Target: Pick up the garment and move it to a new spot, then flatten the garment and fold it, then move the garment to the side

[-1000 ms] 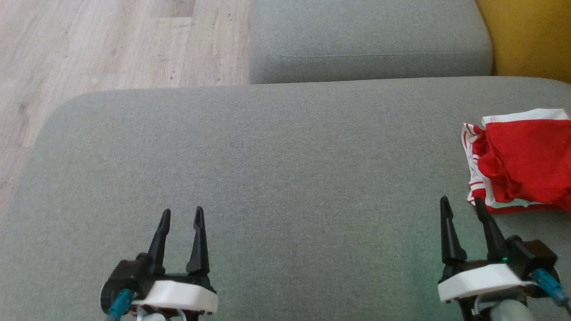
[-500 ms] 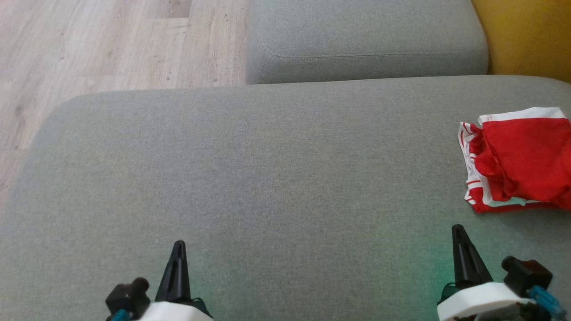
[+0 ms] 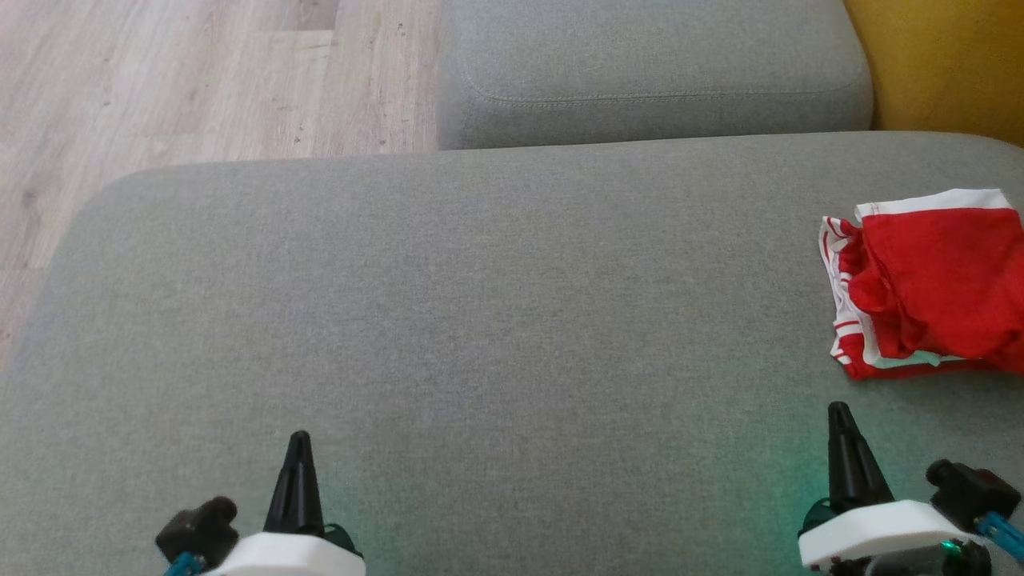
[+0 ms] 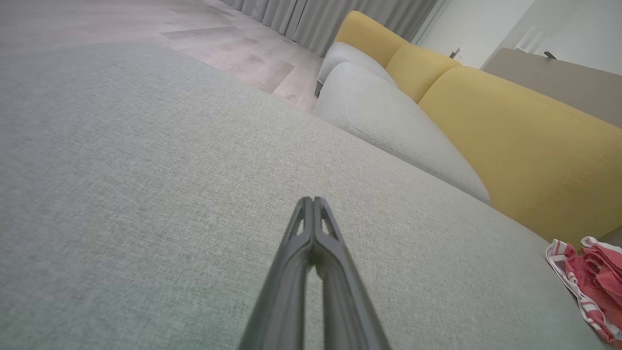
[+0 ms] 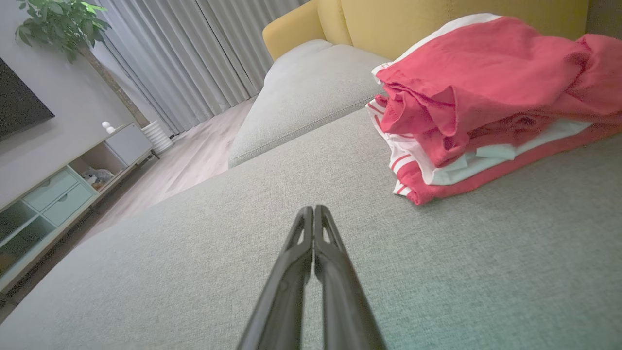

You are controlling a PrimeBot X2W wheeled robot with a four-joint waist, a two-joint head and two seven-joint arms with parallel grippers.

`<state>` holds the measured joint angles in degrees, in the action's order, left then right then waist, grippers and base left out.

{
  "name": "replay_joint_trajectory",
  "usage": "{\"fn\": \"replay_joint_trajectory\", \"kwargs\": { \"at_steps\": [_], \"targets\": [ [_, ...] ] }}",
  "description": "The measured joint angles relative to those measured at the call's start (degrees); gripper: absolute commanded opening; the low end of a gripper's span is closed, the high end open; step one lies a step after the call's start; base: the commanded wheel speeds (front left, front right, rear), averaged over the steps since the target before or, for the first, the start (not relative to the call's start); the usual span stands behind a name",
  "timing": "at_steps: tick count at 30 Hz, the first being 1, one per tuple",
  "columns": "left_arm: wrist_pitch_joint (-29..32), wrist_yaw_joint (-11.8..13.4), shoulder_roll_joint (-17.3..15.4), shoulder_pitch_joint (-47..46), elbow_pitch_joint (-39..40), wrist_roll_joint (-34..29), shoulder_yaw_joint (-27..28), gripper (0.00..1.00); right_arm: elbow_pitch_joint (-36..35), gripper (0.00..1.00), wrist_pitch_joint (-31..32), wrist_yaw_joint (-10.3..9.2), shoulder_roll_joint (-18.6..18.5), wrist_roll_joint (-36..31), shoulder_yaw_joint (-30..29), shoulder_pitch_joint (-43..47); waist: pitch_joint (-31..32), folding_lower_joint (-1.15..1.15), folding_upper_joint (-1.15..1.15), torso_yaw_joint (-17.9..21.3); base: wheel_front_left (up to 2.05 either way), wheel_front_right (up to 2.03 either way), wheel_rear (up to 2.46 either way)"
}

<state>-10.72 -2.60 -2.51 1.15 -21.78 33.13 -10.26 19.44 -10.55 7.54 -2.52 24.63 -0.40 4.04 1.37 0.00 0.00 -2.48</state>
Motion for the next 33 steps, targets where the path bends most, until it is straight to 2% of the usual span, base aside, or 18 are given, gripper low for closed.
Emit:
{"fn": "replay_joint_trajectory", "kwargs": {
  "at_steps": [33],
  "targets": [
    [5.41, -1.49, 0.01, -1.37, 1.70, 18.73, 4.79, 0.00, -1.15, 0.00, 5.42, 0.00, 0.01, 21.34, -2.21, -2.56, -0.49, 0.00, 0.00, 0.79, 0.00, 0.00, 0.00]
  ]
}}
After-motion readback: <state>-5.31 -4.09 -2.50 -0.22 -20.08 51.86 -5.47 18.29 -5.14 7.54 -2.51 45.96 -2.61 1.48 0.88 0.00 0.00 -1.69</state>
